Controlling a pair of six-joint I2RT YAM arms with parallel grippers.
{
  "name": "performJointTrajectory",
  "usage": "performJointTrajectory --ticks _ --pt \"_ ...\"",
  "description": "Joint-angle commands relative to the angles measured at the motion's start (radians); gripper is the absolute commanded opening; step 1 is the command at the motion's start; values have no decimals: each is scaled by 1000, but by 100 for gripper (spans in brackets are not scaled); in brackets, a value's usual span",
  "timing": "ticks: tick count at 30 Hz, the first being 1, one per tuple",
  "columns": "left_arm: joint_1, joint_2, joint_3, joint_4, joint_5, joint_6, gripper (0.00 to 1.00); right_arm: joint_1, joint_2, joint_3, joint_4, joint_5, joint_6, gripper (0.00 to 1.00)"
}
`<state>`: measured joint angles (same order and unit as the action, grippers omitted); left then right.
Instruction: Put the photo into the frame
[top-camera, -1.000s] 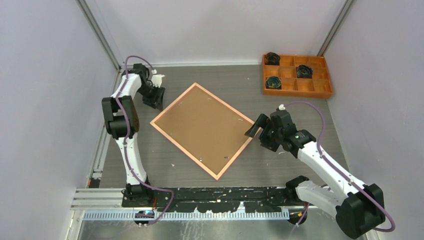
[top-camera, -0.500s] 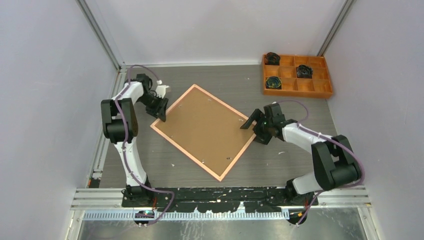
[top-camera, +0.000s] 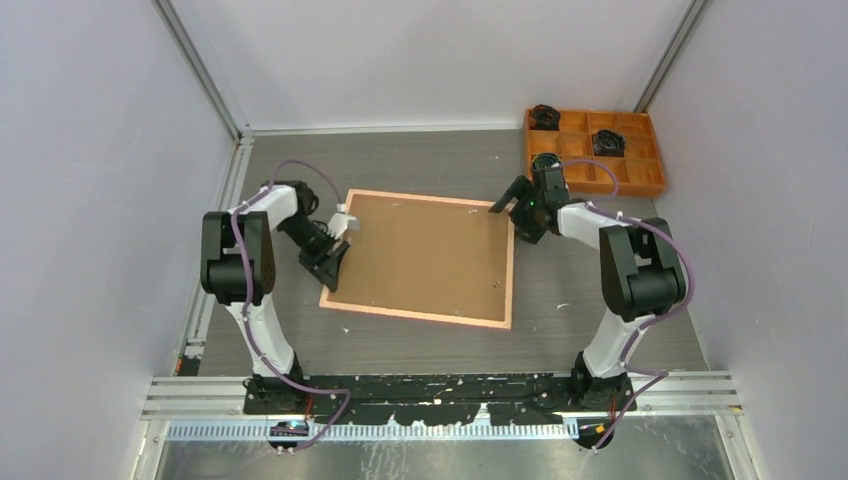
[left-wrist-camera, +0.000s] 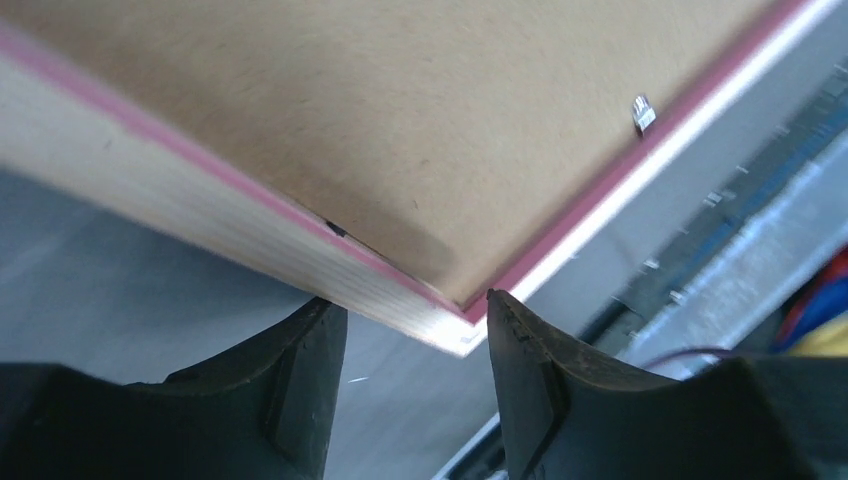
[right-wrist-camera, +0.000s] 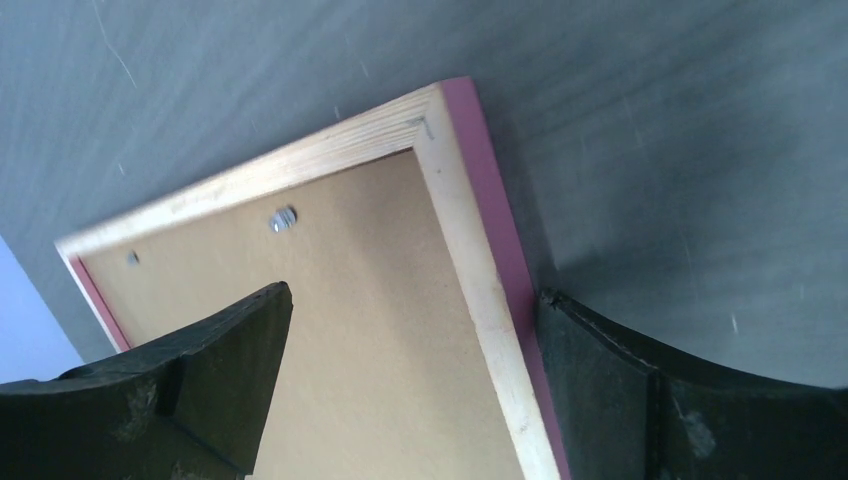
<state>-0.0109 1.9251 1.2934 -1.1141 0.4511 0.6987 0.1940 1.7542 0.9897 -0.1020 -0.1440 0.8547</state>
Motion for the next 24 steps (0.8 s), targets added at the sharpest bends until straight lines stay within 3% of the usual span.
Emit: performJointTrajectory --ticks 1,7,13,18,24 --pt "-76 -56 -22 -150 328 88 55 27 65 121 36 -61 18 94" --pt "-30 -52 9 -163 348 68 54 9 33 218 -94 69 -42 92" --pt "96 -21 50 1 320 -161 44 45 -115 169 -90 141 -44 85" --pt "80 21 35 110 321 -302 36 204 -99 189 -29 41 -10 77" --pt "72 61 22 160 289 -347 22 400 43 257 93 -79 57 68"
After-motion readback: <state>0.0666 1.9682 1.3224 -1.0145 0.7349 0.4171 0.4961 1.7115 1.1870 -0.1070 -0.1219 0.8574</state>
